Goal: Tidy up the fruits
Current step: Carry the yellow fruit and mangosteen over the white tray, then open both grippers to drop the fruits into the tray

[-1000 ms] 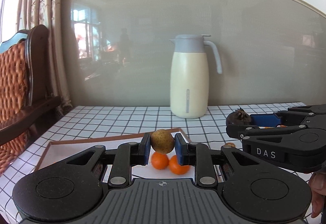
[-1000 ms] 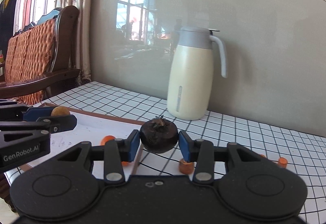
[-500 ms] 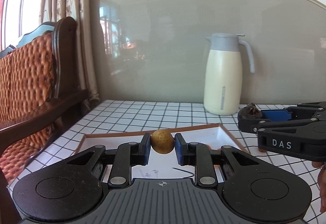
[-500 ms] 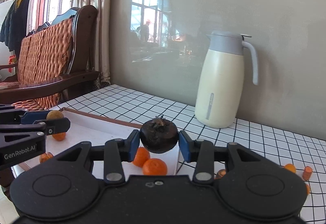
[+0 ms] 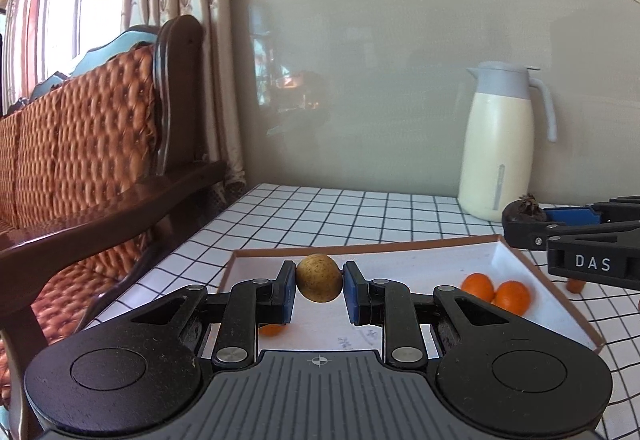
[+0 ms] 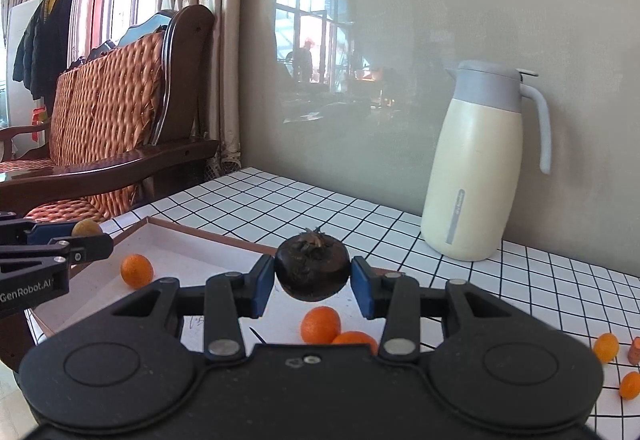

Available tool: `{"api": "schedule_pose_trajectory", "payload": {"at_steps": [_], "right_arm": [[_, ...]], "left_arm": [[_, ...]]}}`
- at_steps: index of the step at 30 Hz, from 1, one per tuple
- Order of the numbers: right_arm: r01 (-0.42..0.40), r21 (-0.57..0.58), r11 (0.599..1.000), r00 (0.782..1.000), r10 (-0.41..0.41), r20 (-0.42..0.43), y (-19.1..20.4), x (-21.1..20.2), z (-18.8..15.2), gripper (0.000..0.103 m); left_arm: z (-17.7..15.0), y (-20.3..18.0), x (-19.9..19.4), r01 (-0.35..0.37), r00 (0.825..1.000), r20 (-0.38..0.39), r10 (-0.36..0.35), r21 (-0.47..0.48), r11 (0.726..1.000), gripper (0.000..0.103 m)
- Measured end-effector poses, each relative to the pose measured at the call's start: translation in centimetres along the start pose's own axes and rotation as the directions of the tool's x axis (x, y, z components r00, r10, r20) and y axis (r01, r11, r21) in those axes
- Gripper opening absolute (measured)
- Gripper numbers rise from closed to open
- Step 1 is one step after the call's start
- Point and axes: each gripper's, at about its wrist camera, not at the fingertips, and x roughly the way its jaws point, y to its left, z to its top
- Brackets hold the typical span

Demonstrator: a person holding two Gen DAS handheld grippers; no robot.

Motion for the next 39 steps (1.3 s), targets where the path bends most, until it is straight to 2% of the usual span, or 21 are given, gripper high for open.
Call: {"api": "schedule_pose_trajectory", "payload": {"at_steps": [12,19,29,31,32,33,34,35,36,39], "right_arm": [[0.005,0.004,1.0,1.0,-0.005,-0.022,0.0,3.0,0.7,0.033],[0.025,0.002,1.0,0.998,-0.025,-0.053,-1.3,4.8,1.0,0.033],[0.017,0.043,0.999,0.996,-0.013,-0.088,-2.8,6.8,0.7,0.033],[0.03,0.026,0.999,0.994,-0.027,-0.102,-2.7,7.4,0.7,0.035],[0.061,0.011,0.998,0.993,-0.06,-0.102,-2.7,7.5,0.8,0.047],[0.099,0.011,0.995,0.993,-0.098,-0.065,-2.8,7.1,0.7,0.079],[0.111,0.021,0.994,0.994,-0.111,-0.023,-3.0,6.5,0.7,0.092],[0.114,0.028,0.993,0.994,-0.113,-0.01,-3.3,6.2,0.8,0.092],[0.114,0.029,0.993,0.993,-0.113,-0.017,-3.4,6.2,0.9,0.091],[0.116,0.032,0.993,0.993,-0.116,0.009,-3.4,5.7,0.7,0.096]], "left_arm": [[0.5,2.9,3.4,-0.059,0.998,-0.007,0.059,-0.033,0.998,0.026],[1.5,3.1,6.1,-0.069,0.998,-0.005,0.069,-0.034,0.997,0.026],[1.3,3.5,8.9,-0.085,0.995,-0.047,0.083,-0.055,0.995,0.026],[1.2,3.3,9.2,-0.061,0.997,-0.045,0.058,-0.066,0.996,0.026],[1.1,3.0,9.3,-0.052,0.998,-0.042,0.049,-0.065,0.997,0.026],[1.0,2.8,9.3,-0.056,0.998,-0.041,0.053,-0.056,0.997,0.042],[0.9,2.5,9.1,-0.071,0.997,-0.026,0.07,-0.048,0.996,0.087],[0.7,2.3,8.6,-0.096,0.995,0.009,0.096,-0.038,0.995,0.103],[0.7,2.3,8.2,-0.109,0.993,0.034,0.11,-0.024,0.994,0.103],[1.0,2.8,7.7,-0.103,0.994,0.035,0.105,-0.048,0.993,0.103]]}}
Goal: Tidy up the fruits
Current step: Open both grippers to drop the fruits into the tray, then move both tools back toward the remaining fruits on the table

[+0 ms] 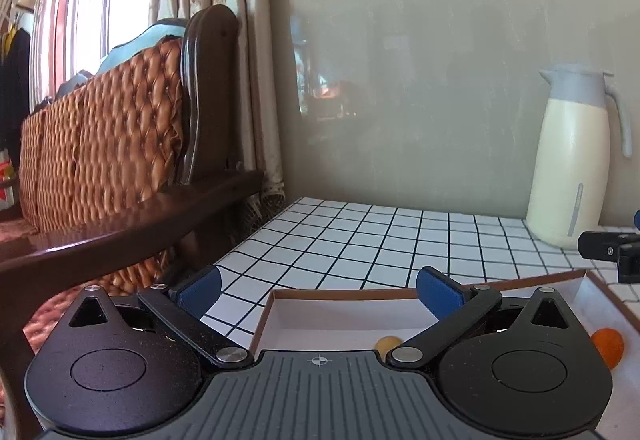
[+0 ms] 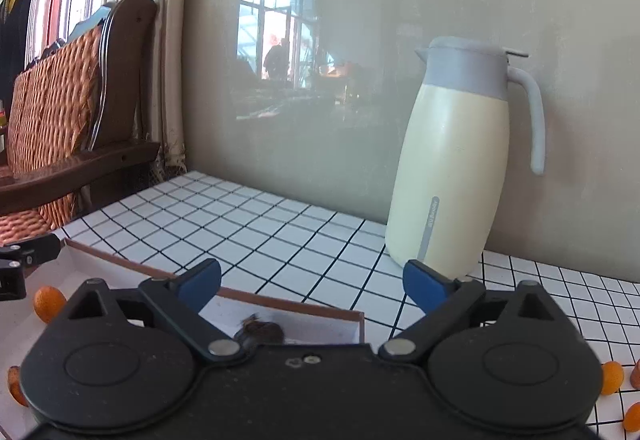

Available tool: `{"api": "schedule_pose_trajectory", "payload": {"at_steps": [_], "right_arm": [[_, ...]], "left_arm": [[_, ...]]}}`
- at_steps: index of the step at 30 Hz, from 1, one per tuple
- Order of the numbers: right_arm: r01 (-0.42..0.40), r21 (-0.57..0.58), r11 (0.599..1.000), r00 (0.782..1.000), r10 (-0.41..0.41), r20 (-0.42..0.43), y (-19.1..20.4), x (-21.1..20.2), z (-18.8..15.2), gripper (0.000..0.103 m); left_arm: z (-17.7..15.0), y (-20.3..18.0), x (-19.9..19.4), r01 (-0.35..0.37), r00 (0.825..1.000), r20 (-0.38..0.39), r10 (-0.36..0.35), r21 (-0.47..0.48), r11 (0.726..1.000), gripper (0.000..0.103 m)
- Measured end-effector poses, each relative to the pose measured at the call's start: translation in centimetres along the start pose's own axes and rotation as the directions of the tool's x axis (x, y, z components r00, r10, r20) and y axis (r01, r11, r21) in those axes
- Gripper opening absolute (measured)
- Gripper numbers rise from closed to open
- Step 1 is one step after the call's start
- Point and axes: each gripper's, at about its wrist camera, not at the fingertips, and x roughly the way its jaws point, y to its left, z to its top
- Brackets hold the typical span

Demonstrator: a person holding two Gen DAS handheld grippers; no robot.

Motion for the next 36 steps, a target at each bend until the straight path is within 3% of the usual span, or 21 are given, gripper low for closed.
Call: {"api": "schedule_pose_trajectory", "payload": {"at_steps": [16,36], "right_arm": [[-0.012,0.003,1.0,0.999,0.012,-0.03,0.3,-1.5,-0.9,0.097],[0.059,0.004,0.998,0.998,-0.059,-0.016,-3.8,-8.9,-2.9,0.097]], "left_arm": [[-0.4,1.0,-2.4,0.007,1.0,0.014,-0.007,-0.036,0.999,0.103],[-1.2,-5.3,-9.3,0.128,0.991,0.041,-0.128,0.002,0.992,0.103]]}}
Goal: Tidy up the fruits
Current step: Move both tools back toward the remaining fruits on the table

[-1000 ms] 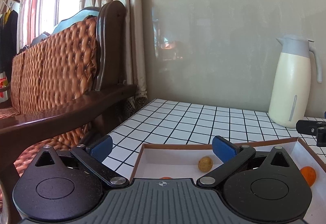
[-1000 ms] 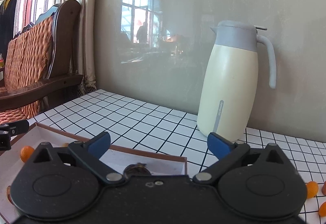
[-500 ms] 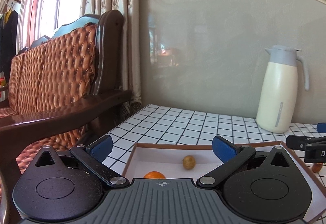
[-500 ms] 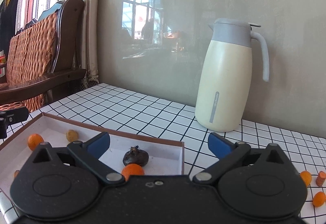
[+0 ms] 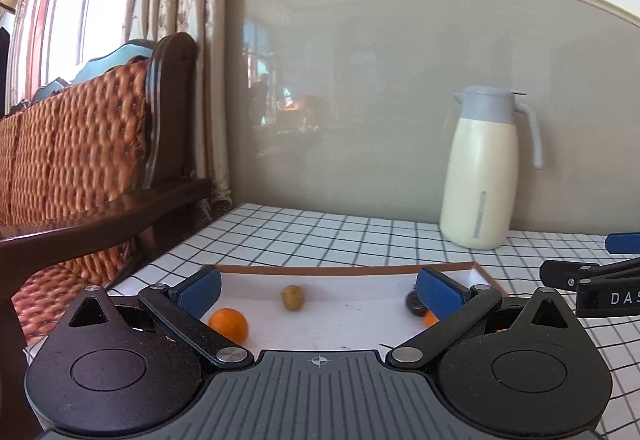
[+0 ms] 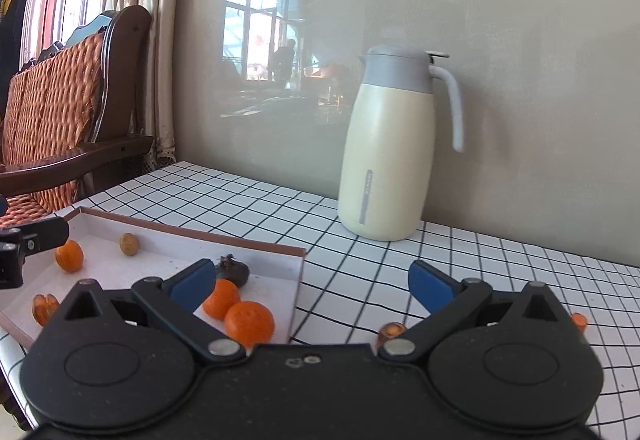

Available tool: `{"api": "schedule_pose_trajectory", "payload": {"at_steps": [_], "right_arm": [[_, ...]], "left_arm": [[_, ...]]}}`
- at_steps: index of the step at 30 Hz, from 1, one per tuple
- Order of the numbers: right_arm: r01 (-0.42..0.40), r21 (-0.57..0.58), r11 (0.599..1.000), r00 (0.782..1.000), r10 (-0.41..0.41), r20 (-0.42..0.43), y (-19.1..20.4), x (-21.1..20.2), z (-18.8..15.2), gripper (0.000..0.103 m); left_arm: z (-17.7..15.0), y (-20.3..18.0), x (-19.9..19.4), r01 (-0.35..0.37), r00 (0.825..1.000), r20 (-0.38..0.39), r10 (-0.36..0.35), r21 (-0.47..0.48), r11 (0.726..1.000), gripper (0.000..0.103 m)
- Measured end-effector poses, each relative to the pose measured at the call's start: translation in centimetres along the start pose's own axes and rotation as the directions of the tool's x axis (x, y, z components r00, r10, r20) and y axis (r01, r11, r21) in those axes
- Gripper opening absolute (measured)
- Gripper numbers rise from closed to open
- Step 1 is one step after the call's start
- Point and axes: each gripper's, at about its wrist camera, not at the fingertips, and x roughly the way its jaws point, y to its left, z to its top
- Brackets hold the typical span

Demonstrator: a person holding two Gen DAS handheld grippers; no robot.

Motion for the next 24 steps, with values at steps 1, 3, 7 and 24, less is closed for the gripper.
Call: {"api": "schedule_pose_trajectory", "payload": {"at_steps": [1,3,7,24], "right_arm": [[0.008,0.0,1.0,1.0,-0.008,0.001,-0.4,-0.4,-0.1,0.097],[0.019,0.002,1.0,1.0,-0.019,0.0,-1.0,-1.0,-0.2,0.097],[0.041,0.005,0.999,0.999,-0.041,0.001,-2.4,-2.2,-0.7,0.097],[0.13,0.041,0.991,0.991,-0.129,-0.026,-8.2,-4.7,-2.4,0.097]], "left_arm": [[-0.1,-0.6,-0.3,0.008,1.0,0.002,-0.008,0.007,1.0,0.103],[-0.1,-1.7,-0.7,0.026,1.0,0.003,-0.026,0.017,1.0,0.103],[-0.1,-3.8,-1.2,0.064,0.998,0.002,-0.065,0.042,0.997,0.103],[-0.6,-10.6,-1.7,0.177,0.984,-0.012,-0.177,0.092,0.98,0.103]]}}
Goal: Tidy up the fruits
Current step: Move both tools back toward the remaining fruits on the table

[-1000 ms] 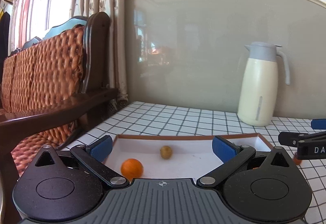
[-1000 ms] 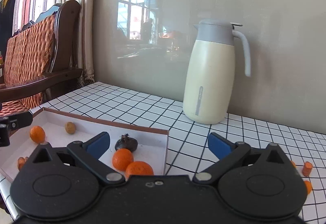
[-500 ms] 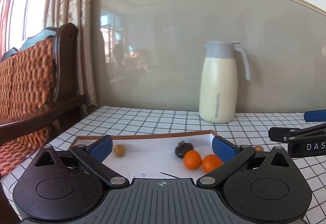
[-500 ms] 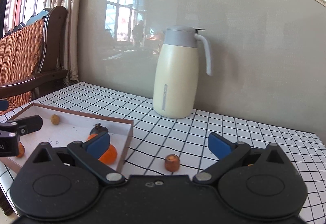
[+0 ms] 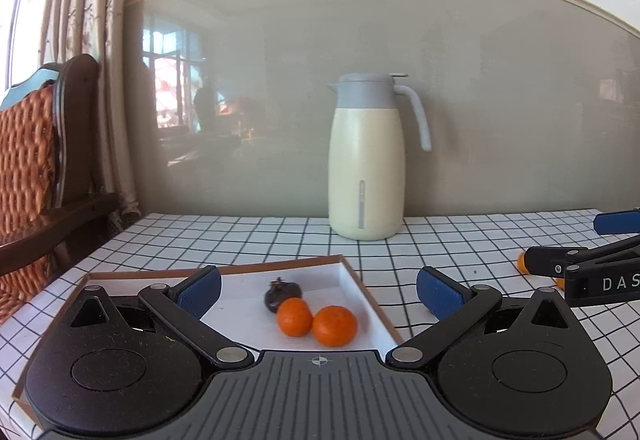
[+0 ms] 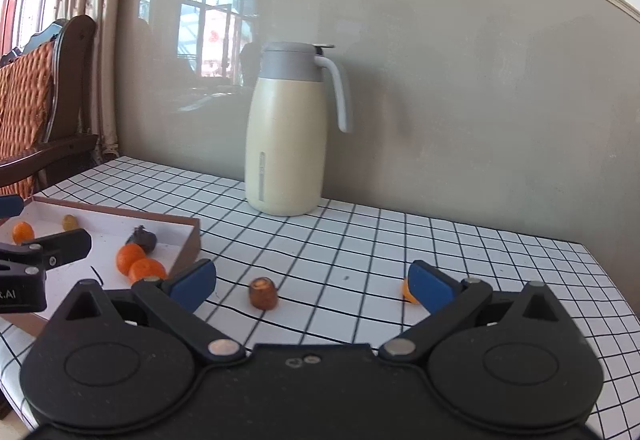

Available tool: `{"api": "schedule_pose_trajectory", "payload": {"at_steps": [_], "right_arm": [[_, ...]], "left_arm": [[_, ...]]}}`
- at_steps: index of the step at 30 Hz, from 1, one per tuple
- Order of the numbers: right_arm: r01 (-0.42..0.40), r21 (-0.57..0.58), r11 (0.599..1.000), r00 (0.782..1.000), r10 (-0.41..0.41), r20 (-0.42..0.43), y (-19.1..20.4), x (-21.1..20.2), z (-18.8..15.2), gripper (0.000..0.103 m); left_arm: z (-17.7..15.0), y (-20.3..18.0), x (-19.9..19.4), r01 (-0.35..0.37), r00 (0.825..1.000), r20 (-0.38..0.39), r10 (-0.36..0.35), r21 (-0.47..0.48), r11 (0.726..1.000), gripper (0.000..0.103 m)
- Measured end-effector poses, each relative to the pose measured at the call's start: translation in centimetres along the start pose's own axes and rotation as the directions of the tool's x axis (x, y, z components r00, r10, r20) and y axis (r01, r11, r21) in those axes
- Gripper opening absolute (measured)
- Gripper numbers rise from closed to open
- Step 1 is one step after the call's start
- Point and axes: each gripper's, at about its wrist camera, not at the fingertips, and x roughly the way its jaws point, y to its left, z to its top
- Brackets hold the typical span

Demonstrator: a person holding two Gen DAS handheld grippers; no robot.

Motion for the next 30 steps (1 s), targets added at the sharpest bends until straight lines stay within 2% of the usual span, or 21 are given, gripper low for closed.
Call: {"api": "schedule_pose_trajectory", "payload": {"at_steps": [6,13,19,30], "right_arm": [[0.032,0.0,0.999,0.999,-0.032,-0.01,-2.2,-0.4,-0.9,0.095],[0.075,0.006,0.997,0.997,-0.075,-0.029,-4.7,-0.7,-2.1,0.093],[0.117,0.023,0.993,0.993,-0.116,-0.029,-6.7,-0.5,-2.9,0.084],[0.13,0.044,0.991,0.989,-0.126,-0.082,-9.1,2.8,-3.9,0.076]], "left_arm": [[0.0,-1.9,0.6,0.028,1.0,-0.007,-0.028,-0.006,1.0,0.103],[0.0,-5.5,1.2,0.074,0.997,0.007,-0.074,0.047,0.996,0.103],[0.0,-7.8,2.4,0.09,0.996,0.004,-0.09,0.062,0.994,0.103],[-0.7,-10.9,5.5,0.124,0.991,-0.059,-0.119,0.086,0.989,0.102]]}}
